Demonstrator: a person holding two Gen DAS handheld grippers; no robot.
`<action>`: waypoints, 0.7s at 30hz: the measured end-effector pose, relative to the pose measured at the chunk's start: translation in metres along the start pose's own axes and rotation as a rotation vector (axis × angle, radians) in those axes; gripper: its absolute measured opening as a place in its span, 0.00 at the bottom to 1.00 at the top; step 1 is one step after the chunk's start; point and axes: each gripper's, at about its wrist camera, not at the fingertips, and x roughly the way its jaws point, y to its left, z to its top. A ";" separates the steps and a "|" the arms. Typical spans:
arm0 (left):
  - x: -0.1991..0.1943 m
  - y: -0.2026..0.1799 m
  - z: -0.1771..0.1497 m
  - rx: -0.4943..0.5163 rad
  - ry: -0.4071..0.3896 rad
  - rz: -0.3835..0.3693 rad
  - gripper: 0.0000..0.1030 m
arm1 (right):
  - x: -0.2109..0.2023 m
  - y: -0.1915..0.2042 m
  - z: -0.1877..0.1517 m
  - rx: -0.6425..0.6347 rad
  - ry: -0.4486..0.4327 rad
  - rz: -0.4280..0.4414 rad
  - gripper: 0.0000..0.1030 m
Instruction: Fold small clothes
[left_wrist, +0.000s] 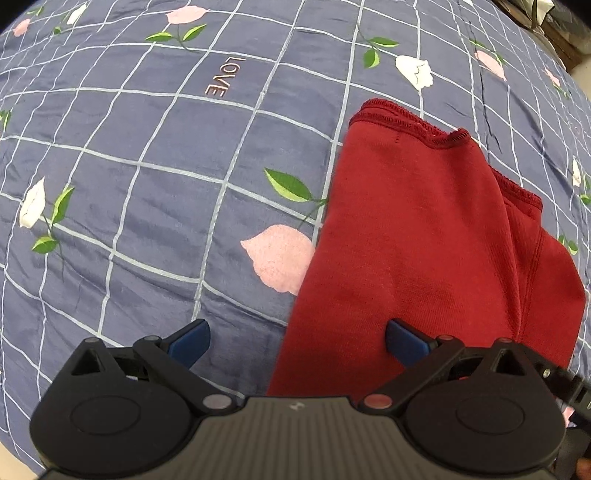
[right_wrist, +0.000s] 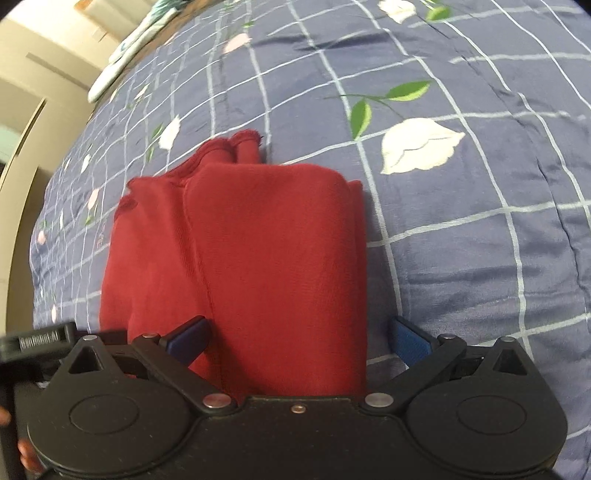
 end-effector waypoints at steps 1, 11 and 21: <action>0.000 0.001 0.000 0.002 0.000 0.000 1.00 | 0.001 0.002 0.000 -0.013 -0.001 -0.004 1.00; -0.002 0.003 -0.002 -0.003 0.000 -0.006 1.00 | 0.002 0.005 -0.002 -0.028 -0.009 -0.021 1.00; 0.002 0.007 0.003 -0.002 0.020 -0.029 1.00 | 0.002 0.006 -0.004 -0.032 -0.022 -0.027 1.00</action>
